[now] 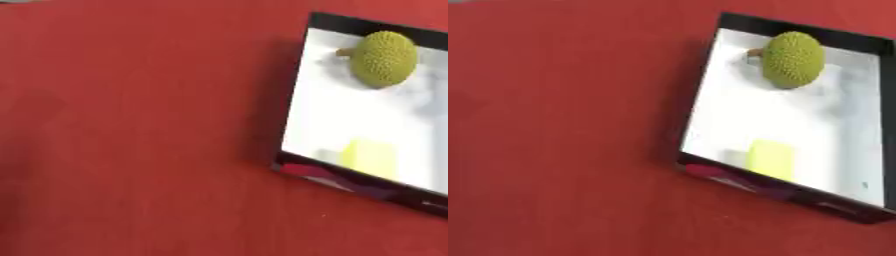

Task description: Pick up the objects with one hand, pass them to the other hand, and then place them into the box on the other side of the table.

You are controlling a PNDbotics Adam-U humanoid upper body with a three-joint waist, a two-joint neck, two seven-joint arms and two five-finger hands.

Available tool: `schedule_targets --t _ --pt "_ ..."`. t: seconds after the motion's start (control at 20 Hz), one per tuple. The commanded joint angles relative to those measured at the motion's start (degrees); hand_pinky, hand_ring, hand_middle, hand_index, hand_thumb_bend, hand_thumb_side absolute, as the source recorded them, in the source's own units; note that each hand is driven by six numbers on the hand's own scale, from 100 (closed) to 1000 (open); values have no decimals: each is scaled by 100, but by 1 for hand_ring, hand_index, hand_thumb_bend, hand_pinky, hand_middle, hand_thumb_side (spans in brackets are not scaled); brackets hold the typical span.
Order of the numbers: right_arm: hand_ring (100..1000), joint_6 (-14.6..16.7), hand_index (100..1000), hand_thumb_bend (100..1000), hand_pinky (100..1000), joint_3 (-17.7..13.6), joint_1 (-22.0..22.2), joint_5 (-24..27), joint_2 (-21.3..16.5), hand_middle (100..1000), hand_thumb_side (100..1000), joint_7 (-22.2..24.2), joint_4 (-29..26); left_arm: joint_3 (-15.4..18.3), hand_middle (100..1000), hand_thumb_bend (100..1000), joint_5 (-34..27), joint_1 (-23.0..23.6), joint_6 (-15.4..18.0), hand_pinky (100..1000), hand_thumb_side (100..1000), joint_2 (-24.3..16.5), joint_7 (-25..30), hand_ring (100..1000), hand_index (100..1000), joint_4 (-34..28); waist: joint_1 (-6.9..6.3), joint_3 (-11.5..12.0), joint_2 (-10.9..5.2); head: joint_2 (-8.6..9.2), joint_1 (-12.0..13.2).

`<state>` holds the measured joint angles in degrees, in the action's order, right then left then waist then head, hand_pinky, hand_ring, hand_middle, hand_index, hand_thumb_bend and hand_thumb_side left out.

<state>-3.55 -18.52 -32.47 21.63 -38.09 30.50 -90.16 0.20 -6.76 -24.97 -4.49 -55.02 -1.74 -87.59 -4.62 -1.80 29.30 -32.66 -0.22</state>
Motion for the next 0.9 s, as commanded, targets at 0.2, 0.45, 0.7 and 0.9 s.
schedule_targets --t 0.2,0.45,0.7,0.9 --pt "968 -96 1000 138 1000 80 -150 -66 39 1000 165 155 -4 -316 370 196 -106 -99 -84 672 100 319 467 544 457 -1113 98 49 -2005 62 -18" --pt "967 -207 1000 134 1000 118 -203 -76 153 1000 165 207 -92 -550 369 195 -84 -211 -182 671 100 611 755 542 457 -1570 95 59 -1997 197 2" --pt "967 -316 1000 136 1000 142 -240 -59 236 1000 166 218 -177 -665 368 196 -56 -253 -258 671 100 772 895 542 455 -1737 85 76 -1990 376 71" --pt "968 -375 1000 138 1000 171 -268 -46 290 1000 166 259 -238 -737 367 196 -50 -304 -280 670 100 858 980 541 454 -1832 82 79 -1985 429 65"
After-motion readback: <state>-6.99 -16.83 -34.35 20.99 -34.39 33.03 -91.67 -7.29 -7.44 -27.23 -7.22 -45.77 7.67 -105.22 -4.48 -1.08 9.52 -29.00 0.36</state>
